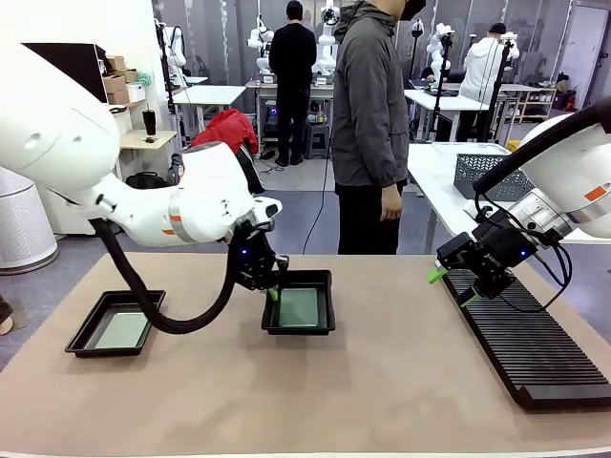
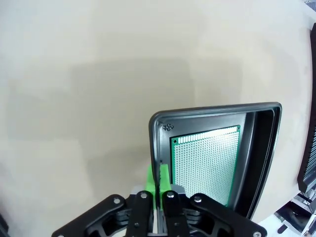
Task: Inspect and transfer BCBs to ESD trays.
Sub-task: Pick up the ESD tray and place it on the left side of the table.
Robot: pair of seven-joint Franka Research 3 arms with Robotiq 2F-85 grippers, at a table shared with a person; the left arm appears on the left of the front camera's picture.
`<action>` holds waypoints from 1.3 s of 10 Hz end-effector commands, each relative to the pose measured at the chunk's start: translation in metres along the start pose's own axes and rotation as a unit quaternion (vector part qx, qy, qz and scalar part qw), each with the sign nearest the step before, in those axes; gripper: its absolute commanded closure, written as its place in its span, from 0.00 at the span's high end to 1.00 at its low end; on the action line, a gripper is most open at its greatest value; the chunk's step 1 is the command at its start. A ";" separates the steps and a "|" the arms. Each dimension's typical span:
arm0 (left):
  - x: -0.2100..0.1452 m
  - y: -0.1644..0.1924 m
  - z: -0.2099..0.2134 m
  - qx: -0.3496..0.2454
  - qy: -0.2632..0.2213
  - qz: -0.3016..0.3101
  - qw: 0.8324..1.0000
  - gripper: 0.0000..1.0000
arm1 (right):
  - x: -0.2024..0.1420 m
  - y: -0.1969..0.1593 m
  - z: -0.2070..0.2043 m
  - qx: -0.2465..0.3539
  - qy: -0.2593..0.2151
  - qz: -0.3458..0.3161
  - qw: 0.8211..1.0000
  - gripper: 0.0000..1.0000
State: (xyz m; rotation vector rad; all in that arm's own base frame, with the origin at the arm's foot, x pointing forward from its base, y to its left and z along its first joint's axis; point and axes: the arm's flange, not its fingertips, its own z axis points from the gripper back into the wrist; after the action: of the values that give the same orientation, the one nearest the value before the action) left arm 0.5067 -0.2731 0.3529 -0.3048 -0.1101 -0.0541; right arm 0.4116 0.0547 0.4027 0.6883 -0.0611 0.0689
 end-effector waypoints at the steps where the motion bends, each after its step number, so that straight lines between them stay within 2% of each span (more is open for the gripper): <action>1: -0.020 0.034 0.019 -0.011 -0.009 -0.004 1.000 0.04 | 0.000 0.002 -0.001 -0.001 -0.004 -0.008 1.000 1.00; 7: -0.029 0.118 0.046 -0.004 -0.009 -0.001 1.000 0.04 | 0.000 0.002 -0.001 -0.001 -0.004 -0.008 1.000 1.00; 13: -0.018 0.163 0.050 0.003 0.000 0.004 1.000 0.04 | 0.000 0.002 -0.001 -0.001 -0.004 -0.008 1.000 1.00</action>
State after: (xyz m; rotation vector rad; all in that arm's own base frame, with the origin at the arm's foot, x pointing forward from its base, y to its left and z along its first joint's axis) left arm 0.4936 -0.1099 0.3525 -0.2775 -0.1157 -0.0268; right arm 0.4117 0.0547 0.4028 0.6881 -0.0613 0.0689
